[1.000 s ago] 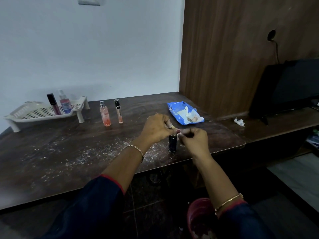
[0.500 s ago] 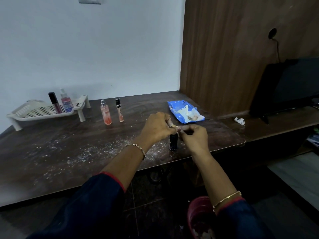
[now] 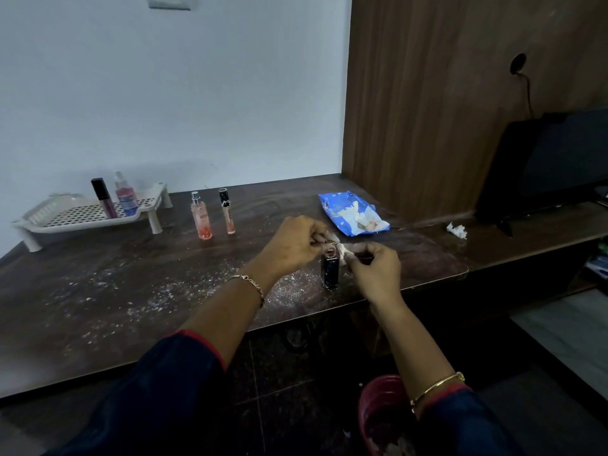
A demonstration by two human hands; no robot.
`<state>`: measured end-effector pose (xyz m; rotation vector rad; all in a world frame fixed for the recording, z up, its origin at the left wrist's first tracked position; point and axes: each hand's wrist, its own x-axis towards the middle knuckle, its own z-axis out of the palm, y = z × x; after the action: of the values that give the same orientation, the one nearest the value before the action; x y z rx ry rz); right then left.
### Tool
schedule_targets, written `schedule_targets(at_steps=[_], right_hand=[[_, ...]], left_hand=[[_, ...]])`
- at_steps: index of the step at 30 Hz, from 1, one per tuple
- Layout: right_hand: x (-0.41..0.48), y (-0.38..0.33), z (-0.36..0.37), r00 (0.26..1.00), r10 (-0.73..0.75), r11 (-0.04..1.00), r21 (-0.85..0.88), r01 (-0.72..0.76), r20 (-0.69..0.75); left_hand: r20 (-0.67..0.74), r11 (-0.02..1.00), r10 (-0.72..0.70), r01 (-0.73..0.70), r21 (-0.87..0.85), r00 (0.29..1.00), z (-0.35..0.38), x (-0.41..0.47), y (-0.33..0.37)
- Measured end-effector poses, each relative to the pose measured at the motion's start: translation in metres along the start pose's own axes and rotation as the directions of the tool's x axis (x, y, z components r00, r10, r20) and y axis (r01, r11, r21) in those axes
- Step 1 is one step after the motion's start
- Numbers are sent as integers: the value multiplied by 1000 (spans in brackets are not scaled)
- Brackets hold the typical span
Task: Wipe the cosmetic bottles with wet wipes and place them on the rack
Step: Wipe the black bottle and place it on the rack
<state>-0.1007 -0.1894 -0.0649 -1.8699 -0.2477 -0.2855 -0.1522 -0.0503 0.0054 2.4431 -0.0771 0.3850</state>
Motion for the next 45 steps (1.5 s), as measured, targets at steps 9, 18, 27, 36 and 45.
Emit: schedule_targets(at_steps=[9, 18, 27, 36, 45], right_hand=[[15, -6, 0, 928, 70, 915, -395, 87, 365], [7, -3, -2, 978, 106, 986, 110, -127, 182], [6, -11, 0, 993, 97, 990, 94, -104, 70], [-21, 5, -1, 997, 41, 974, -226, -26, 65], [-35, 2, 7, 992, -60, 886, -463, 1, -111]], left_hand=[[12, 998, 7, -8, 59, 1000, -1, 3, -2], [-49, 998, -3, 5, 55, 999, 4, 2, -2], [-133, 997, -43, 51, 62, 990, 11, 1, 2], [-125, 985, -124, 137, 104, 984, 7, 0, 5], [-124, 981, -139, 154, 120, 982, 7, 1, 4]])
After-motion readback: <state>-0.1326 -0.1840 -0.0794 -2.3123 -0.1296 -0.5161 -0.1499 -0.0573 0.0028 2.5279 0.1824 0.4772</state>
